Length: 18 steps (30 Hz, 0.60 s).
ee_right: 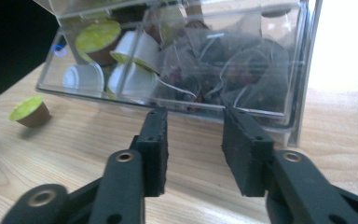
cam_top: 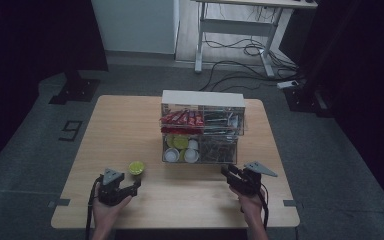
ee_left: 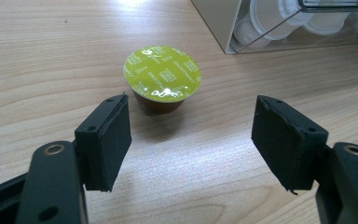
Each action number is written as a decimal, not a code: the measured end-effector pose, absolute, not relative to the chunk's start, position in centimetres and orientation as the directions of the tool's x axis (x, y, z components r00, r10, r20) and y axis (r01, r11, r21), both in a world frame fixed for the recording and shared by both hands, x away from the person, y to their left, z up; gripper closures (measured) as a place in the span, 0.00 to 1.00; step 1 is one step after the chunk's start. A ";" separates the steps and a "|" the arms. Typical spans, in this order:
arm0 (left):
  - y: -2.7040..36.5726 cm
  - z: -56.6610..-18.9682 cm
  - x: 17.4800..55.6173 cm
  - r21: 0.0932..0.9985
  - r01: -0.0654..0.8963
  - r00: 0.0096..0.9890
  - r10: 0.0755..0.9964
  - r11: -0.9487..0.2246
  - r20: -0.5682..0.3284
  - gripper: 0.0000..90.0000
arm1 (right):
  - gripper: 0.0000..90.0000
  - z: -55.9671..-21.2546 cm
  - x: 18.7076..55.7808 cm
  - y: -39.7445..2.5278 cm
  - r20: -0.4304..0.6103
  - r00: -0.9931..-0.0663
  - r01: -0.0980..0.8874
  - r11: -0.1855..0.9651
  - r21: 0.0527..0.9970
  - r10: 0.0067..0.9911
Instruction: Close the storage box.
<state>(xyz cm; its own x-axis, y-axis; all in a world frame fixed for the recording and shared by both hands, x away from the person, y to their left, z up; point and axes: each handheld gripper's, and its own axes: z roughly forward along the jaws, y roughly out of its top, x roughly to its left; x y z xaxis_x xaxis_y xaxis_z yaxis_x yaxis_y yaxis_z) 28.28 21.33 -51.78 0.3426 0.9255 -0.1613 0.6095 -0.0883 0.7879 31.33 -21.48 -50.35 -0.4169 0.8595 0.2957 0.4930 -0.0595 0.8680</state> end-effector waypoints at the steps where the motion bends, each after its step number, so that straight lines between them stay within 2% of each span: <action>1: 21.3 -51.8 28.3 0.787 0.610 0.344 0.925 -0.089 -0.161 0.32 | 0.64 -50.3 31.3 -21.5 0.298 -0.417 0.489 -0.065 0.870 0.859; 10: 21.0 -51.9 28.3 0.783 0.614 0.356 0.920 -0.100 -0.162 0.32 | 0.55 -50.1 30.9 -22.2 0.281 -0.421 0.457 -0.066 0.887 0.862; 18: 20.9 -51.8 28.2 0.781 0.615 0.366 0.916 -0.104 -0.166 0.32 | 0.51 -50.8 29.6 -23.5 0.235 -0.419 0.434 -0.034 0.900 0.877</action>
<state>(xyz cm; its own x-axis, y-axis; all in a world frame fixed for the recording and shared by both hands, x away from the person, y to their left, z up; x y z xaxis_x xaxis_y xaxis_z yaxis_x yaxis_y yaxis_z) 28.16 20.93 -51.80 0.3657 0.9157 -0.1664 0.6152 -0.1037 0.7815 29.55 -23.50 -50.76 -0.4188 0.8772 0.2347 0.4341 -0.0336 0.9002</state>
